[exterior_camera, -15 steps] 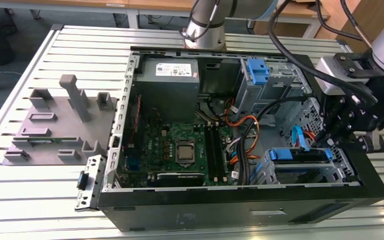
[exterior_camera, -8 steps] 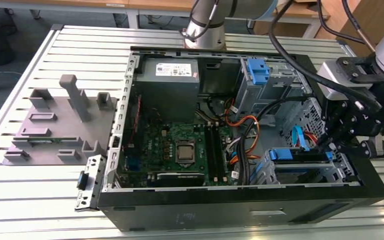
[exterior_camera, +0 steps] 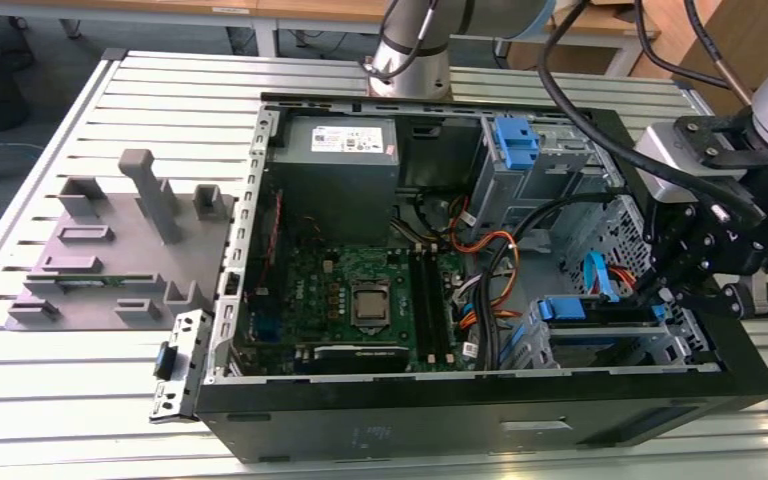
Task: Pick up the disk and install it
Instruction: 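Insert the second disk wire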
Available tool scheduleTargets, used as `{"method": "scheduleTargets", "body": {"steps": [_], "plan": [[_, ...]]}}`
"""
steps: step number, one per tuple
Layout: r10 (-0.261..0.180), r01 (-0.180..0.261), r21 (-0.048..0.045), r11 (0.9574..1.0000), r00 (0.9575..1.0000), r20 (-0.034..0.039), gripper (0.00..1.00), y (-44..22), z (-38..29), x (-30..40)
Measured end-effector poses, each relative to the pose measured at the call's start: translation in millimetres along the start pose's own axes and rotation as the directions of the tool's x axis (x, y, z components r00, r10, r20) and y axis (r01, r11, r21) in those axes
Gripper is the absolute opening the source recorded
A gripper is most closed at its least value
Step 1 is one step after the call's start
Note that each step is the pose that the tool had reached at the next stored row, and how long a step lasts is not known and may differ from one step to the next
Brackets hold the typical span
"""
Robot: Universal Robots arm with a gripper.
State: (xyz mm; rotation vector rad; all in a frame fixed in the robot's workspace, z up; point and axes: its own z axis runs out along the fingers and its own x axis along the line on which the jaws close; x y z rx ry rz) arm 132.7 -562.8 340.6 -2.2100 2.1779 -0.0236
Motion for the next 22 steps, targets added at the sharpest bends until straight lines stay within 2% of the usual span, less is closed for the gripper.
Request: {"method": "scheduleTargets", "body": {"steps": [11,22], "plan": [[0.0,0.0,-0.0003,1.0,1.0,-0.0001,0.16,-3.7,0.1,0.0],[0.0,0.0,-0.0002,1.0,1.0,0.0002,0.16,-3.9,2.3,2.8]]}}
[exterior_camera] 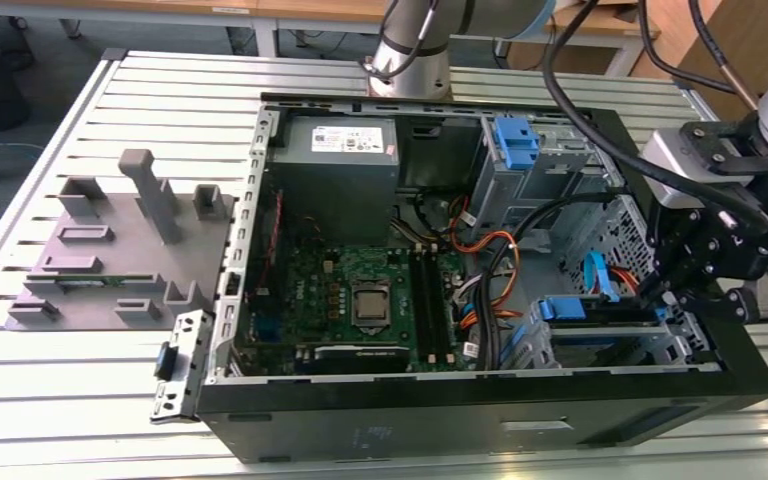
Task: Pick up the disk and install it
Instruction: 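Insert the second disk wire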
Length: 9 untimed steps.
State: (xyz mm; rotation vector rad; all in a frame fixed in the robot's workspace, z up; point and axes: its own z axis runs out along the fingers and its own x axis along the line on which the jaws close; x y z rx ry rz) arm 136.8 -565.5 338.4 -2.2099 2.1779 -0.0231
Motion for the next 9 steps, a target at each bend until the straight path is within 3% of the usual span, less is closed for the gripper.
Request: {"method": "scheduleTargets", "body": {"steps": [9], "plan": [[0.0,0.0,0.0,1.0,1.0,-0.0002,0.16,0.7,3.2,1.2]]}}
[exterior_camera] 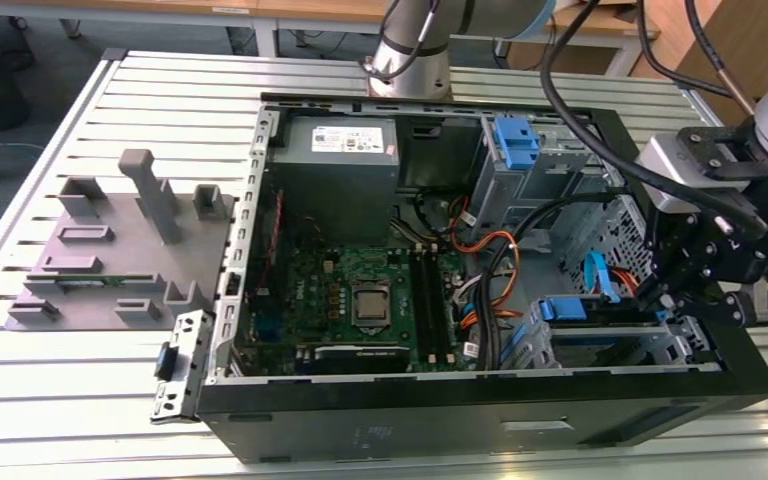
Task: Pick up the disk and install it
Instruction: 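Insert the second disk wire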
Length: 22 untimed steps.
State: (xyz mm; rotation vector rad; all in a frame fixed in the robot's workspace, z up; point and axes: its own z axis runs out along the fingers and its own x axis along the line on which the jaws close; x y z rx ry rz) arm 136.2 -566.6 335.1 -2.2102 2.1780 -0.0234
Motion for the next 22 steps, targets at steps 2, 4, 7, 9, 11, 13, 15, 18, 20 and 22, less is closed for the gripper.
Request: {"method": "scheduleTargets", "body": {"steps": [2,4,7,9,11,13,15,18,20,22], "plan": [[0.0,0.0,0.0,1.0,1.0,0.0,0.16,0.1,0.1,0.0],[0.0,0.0,0.0,1.0,1.0,-0.0001,0.16,0.1,0.1,0.0],[0.0,0.0,0.0,1.0,1.0,0.0,0.16,0.1,0.1,0.0],[0.0,0.0,0.0,1.0,1.0,-0.0001,0.16,0.2,0.1,0.0],[0.0,0.0,0.0,1.0,1.0,-0.0001,0.16,0.2,0.1,0.0],[0.0,0.0,0.0,1.0,1.0,0.0,0.16,0.2,0.1,0.0],[0.0,0.0,0.0,1.0,1.0,-0.0001,0.16,0.2,0.1,0.0],[0.0,0.0,0.0002,1.0,1.0,0.0009,0.18,0.1,0.7,0.0],[0.0,0.0,0.0,1.0,1.0,0.0004,0.24,0.2,0.4,0.0],[0.0,0.0,0.0,1.0,1.0,0.0,0.24,0.2,0.2,0.0]]}}
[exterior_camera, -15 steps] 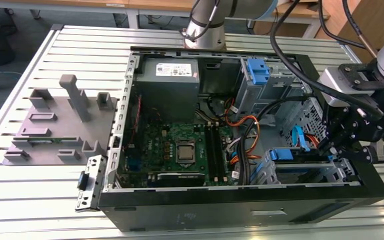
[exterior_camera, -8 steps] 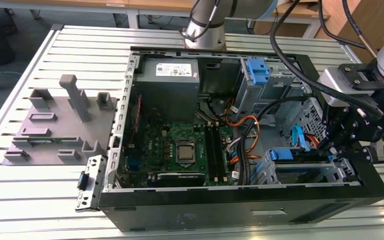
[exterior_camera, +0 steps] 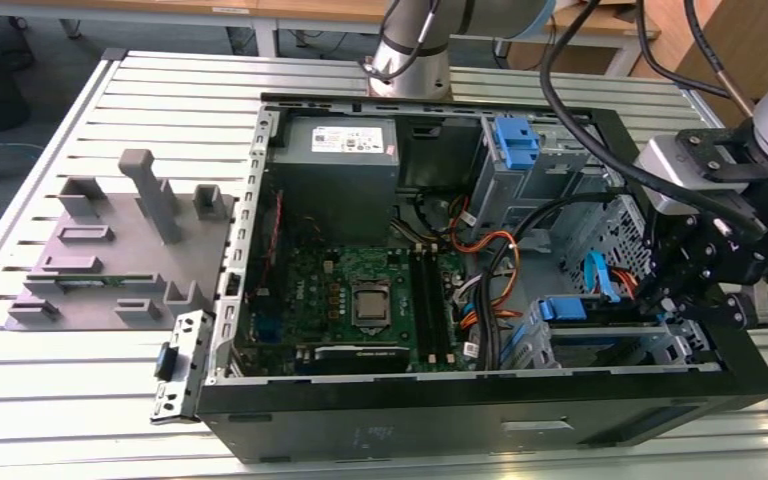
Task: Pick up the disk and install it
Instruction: 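Insert the second disk wire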
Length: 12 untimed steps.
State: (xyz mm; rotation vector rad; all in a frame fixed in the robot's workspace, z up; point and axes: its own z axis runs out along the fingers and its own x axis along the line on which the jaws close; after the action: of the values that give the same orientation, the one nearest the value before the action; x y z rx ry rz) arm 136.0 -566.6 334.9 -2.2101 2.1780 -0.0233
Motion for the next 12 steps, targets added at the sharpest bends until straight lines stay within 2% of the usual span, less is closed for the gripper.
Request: {"method": "scheduleTargets", "body": {"steps": [12], "plan": [[0.0,0.0,0.0,1.0,1.0,0.0001,0.24,1.3,0.1,0.0]]}}
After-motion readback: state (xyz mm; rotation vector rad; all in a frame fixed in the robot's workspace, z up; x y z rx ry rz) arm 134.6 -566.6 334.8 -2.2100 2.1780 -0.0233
